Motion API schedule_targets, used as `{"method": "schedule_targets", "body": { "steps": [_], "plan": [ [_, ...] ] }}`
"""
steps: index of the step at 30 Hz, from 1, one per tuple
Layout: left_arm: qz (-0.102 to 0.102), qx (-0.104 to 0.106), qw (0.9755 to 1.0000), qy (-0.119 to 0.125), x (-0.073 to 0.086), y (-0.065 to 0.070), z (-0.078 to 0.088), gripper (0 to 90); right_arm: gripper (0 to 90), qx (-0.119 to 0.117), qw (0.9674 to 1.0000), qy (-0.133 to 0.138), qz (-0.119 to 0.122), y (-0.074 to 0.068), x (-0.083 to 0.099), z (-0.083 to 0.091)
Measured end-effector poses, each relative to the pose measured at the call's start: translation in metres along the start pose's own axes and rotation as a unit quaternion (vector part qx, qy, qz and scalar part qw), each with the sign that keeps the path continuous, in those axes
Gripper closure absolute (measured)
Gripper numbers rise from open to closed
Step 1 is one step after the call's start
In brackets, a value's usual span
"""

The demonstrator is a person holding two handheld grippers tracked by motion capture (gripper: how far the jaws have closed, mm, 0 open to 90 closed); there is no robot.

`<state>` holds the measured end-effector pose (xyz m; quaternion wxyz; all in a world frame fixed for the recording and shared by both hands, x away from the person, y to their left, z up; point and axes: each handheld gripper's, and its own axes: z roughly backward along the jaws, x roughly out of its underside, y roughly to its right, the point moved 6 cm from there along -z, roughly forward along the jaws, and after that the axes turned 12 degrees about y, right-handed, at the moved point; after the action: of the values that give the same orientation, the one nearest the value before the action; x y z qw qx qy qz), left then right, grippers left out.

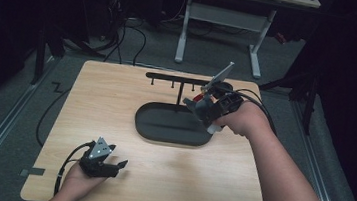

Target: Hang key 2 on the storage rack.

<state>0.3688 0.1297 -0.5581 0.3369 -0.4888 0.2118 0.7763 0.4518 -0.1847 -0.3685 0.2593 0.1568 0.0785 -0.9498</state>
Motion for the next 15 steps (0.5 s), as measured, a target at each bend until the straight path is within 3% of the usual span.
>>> {"method": "schedule_targets", "body": {
  "steps": [11,15],
  "plan": [
    [0.0,0.003,1.0,-0.001,0.0,0.001,-0.001,27.9,46.6,0.001,0.9999,0.006,-0.009,0.005,-0.022,-0.002],
    [-0.001,0.003,1.0,-0.001,0.0,0.001,-0.001,27.9,46.6,0.013,0.9998,0.007,-0.011,0.008,-0.028,-0.002]
  ]
}}
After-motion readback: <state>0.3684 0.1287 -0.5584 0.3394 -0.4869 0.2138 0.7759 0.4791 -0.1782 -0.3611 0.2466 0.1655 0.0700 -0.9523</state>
